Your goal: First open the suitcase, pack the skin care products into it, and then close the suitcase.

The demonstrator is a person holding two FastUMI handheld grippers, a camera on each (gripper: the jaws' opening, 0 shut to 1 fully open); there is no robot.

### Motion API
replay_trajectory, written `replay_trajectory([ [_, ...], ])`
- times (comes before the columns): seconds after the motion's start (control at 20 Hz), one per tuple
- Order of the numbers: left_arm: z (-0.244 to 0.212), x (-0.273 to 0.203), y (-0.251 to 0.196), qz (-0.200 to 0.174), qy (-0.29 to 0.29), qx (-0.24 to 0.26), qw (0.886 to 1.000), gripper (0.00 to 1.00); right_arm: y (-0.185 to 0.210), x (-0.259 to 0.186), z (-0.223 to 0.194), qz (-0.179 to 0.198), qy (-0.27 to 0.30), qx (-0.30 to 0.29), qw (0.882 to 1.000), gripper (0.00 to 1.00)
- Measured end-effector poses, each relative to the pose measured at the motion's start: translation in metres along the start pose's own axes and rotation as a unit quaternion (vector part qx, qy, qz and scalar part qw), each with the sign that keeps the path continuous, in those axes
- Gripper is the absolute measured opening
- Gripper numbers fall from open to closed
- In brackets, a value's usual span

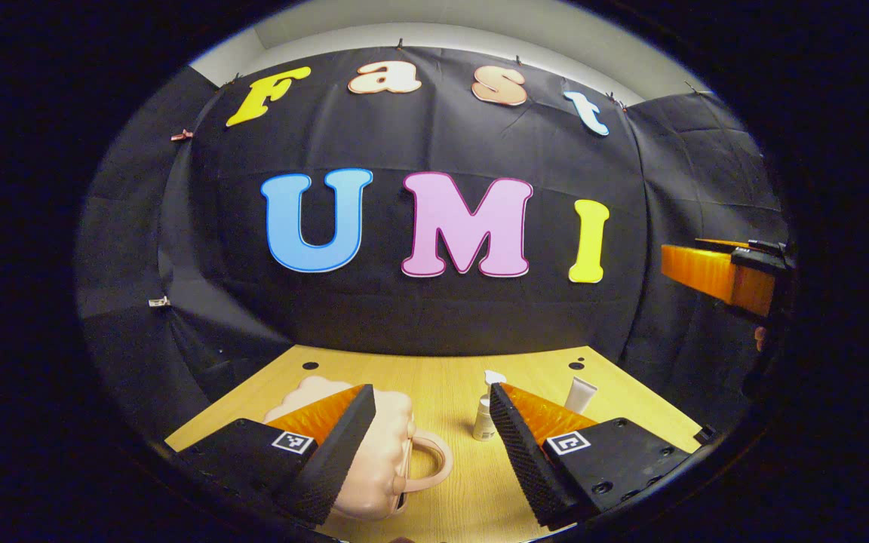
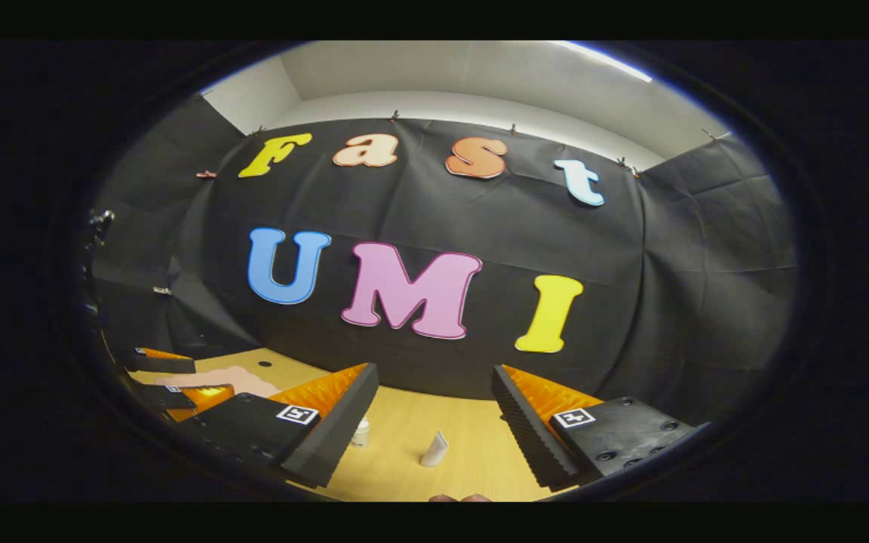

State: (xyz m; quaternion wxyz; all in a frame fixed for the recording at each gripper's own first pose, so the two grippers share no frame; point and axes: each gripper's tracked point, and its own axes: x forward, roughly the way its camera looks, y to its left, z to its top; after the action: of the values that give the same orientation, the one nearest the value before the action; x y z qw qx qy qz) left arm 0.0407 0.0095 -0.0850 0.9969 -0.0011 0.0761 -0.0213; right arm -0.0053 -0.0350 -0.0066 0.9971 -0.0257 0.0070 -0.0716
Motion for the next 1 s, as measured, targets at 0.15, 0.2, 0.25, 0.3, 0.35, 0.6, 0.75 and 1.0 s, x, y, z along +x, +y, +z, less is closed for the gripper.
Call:
replay_trajectory([
  [0.15, -0.033, 0.023, -0.017, -0.033, 0.048, -0.022, 0.998, 0.96, -0.016, -0.007, -0.001, -0.018, -0.009, -0.007, 1.000, 0.96],
  [0.2, -0.046, 0.032, -0.021, -0.038, 0.070, -0.030, 0.996, 0.96, -0.021, -0.007, -0.003, -0.019, -0.008, -0.009, 1.000, 0.96],
  [0.25, -0.062, 0.043, -0.025, -0.041, 0.097, -0.040, 0.994, 0.96, -0.024, -0.007, -0.006, -0.015, -0.006, -0.011, 1.000, 0.96],
  [0.3, -0.076, 0.054, -0.027, -0.038, 0.118, -0.049, 0.991, 0.96, -0.028, -0.006, -0.004, -0.011, -0.014, -0.011, 1.000, 0.96],
  [0.35, -0.094, 0.062, -0.022, -0.020, 0.144, -0.050, 0.988, 0.96, -0.032, -0.004, -0.004, -0.004, -0.019, -0.013, 1.000, 0.96],
  [0.6, -0.150, 0.102, -0.002, 0.045, 0.247, -0.071, 0.965, 0.96, -0.063, 0.013, -0.048, 0.018, 0.017, -0.010, 1.000, 0.96],
  [0.75, -0.170, 0.117, -0.010, 0.038, 0.273, -0.074, 0.958, 0.94, -0.082, 0.020, -0.066, 0.015, 0.030, -0.002, 0.999, 0.96],
  [1.0, -0.206, 0.138, -0.018, 0.036, 0.328, -0.050, 0.943, 0.90, -0.110, 0.032, -0.088, 0.012, 0.052, 0.022, 0.998, 0.96],
])
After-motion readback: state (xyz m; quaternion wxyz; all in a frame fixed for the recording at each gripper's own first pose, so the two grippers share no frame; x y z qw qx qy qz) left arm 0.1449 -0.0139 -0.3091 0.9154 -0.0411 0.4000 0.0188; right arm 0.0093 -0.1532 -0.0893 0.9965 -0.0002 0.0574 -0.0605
